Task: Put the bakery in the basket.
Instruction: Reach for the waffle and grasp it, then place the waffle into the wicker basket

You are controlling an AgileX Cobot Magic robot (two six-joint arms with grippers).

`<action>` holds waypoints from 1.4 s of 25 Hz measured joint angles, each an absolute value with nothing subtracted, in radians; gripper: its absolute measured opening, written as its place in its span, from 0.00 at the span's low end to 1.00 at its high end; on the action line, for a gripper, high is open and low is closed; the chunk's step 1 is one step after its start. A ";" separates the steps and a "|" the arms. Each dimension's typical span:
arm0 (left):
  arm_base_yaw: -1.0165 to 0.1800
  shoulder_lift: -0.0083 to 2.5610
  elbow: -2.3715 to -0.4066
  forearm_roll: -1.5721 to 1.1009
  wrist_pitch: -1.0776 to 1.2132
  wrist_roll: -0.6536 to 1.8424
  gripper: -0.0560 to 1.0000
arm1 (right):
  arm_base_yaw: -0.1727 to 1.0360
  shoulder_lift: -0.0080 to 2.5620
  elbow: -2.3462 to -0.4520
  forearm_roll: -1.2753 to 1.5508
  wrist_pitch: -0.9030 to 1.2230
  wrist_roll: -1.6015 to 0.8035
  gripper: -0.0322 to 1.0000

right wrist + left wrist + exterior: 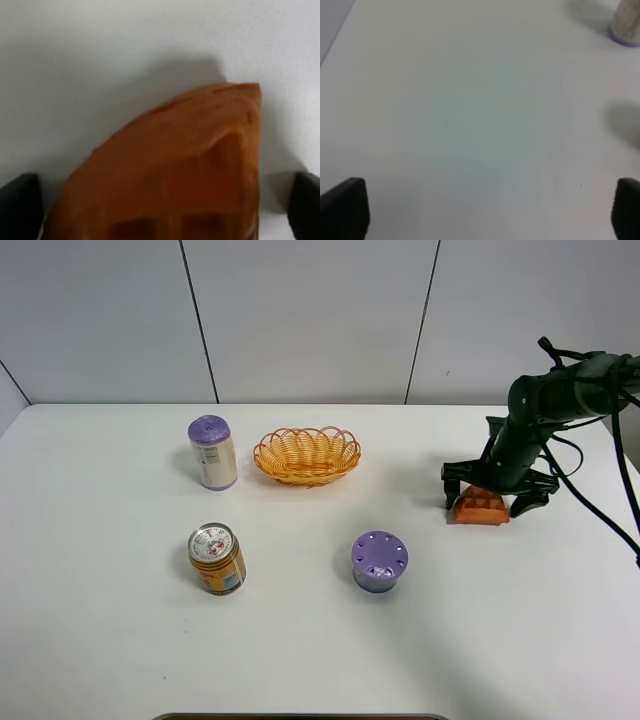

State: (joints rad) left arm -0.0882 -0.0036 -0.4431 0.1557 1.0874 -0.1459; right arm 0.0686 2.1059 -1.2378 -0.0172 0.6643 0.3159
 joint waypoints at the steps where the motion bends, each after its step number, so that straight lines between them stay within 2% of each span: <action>1: -0.088 -0.004 -0.443 0.156 1.087 -0.146 0.99 | 0.069 2.106 -1.238 -0.021 0.664 0.316 0.88; 3: -0.088 -0.004 -0.443 0.156 1.087 -0.146 0.99 | 0.069 2.106 -1.238 -0.021 0.662 0.317 0.68; 4: -0.088 -0.004 -0.443 0.156 1.087 -0.146 0.99 | 0.069 2.106 -1.238 -0.022 0.660 0.317 0.66; 35: -0.088 -0.004 -0.443 0.156 1.087 -0.146 0.99 | 0.069 2.066 -1.238 -0.055 0.673 0.317 0.67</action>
